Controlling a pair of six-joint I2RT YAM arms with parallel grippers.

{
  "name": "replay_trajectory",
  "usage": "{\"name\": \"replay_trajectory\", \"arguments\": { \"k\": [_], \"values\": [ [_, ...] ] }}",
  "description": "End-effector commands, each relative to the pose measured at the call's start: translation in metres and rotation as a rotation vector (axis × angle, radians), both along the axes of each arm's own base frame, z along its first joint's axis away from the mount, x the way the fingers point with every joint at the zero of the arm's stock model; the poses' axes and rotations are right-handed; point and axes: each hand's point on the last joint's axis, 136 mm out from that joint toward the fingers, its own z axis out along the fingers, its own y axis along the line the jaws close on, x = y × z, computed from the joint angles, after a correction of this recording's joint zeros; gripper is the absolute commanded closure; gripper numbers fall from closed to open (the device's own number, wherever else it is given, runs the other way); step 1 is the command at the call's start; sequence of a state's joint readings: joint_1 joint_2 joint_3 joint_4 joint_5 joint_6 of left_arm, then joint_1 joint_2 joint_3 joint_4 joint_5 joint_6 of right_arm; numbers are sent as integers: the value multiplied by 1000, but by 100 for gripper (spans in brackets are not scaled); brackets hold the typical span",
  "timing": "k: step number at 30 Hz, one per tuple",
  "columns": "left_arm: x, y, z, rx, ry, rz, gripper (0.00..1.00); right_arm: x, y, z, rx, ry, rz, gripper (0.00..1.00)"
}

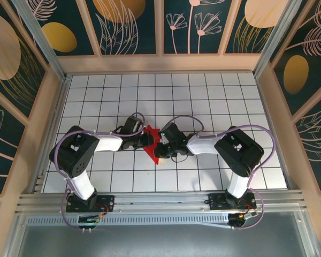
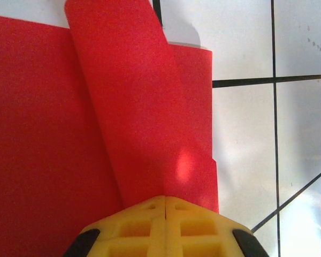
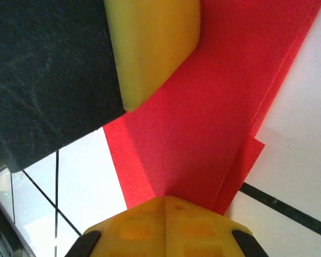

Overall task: Fold a paper plane with a square sheet of paper (fold left side to right side)
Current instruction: Fourth fold the wing at the center of the table.

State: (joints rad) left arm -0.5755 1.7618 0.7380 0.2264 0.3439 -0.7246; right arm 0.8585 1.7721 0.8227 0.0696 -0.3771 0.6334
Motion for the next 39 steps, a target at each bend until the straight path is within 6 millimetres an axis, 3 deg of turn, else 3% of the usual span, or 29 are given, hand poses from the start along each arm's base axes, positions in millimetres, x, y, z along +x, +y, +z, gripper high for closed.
{"name": "replay_trajectory", "arguments": {
  "k": [1,21,32,39],
  "values": [
    [17,34,-27,179,-15,96,100,-35,-47,-50,-246,122,14,100],
    [67,47,-20,136,-52,160,94,-38,-47,-51,-259,124,41,100],
    [92,47,-6,100,-86,176,94,-38,-48,-51,-271,122,56,100],
    [105,58,-7,124,-94,196,94,-38,-47,-49,-270,116,66,100]
  ]
}}
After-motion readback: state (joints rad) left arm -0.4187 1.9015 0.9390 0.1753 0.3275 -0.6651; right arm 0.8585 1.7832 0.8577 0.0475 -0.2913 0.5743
